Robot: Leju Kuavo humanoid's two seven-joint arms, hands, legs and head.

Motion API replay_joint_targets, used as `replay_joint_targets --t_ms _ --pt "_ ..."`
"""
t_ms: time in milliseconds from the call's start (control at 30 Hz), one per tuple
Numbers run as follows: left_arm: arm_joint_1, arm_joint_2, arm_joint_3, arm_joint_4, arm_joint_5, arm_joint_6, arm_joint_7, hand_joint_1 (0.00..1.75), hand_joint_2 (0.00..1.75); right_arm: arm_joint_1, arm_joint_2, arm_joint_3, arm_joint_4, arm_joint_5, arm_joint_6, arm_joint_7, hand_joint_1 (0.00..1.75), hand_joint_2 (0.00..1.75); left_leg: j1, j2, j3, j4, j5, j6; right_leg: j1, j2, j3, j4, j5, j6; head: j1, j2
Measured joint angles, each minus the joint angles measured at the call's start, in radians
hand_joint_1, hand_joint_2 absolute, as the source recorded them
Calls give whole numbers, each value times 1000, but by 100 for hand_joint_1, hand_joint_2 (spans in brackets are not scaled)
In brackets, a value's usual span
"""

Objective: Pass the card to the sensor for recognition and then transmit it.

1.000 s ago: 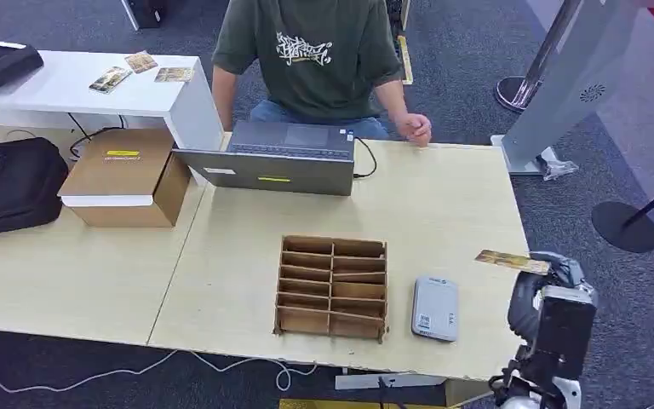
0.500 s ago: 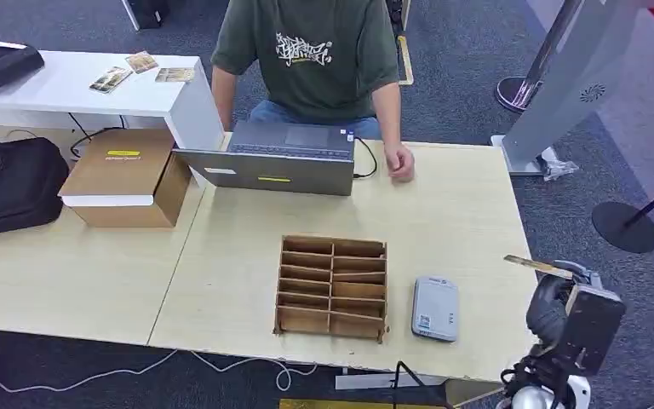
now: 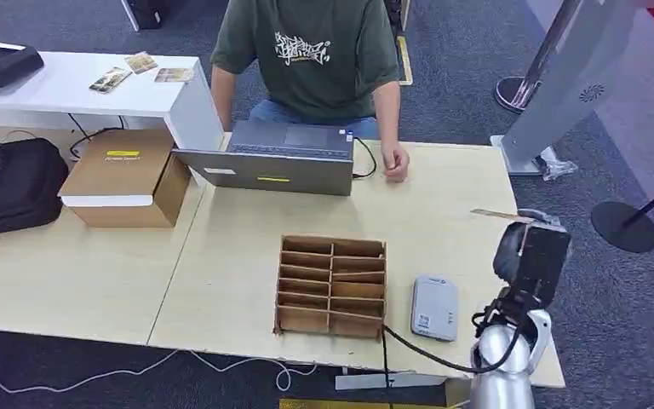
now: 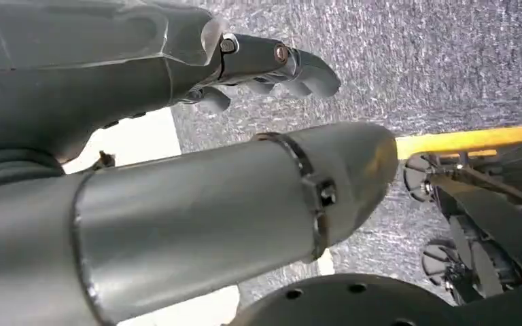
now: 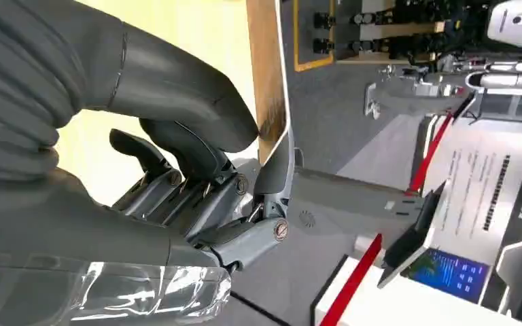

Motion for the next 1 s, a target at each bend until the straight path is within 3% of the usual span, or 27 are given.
replay_joint_targets --t_ms 267,433,800,1000 --pt "-15 2 0 0 -50 11 17 0 0 -354 -12 54 308 86 -32 55 175 175 0 3 0 0 4 -1 0 2 -1 0 3 -1 0 0" --pt "-19 6 0 0 -71 9 21 0 0 -507 -15 83 492 166 -53 95 175 175 0 2 0 0 4 -1 0 2 -1 1 4 -1 0 0" --pt "-24 11 0 -3 -126 5 37 0 0 -758 -37 94 839 280 -74 214 175 175 0 2 0 0 4 -1 0 2 -1 0 4 0 0 0" --pt "-25 11 0 -3 -139 -1 39 0 0 -816 -54 91 936 315 -72 227 175 175 0 2 0 1 4 -1 0 2 -2 0 4 0 0 0"
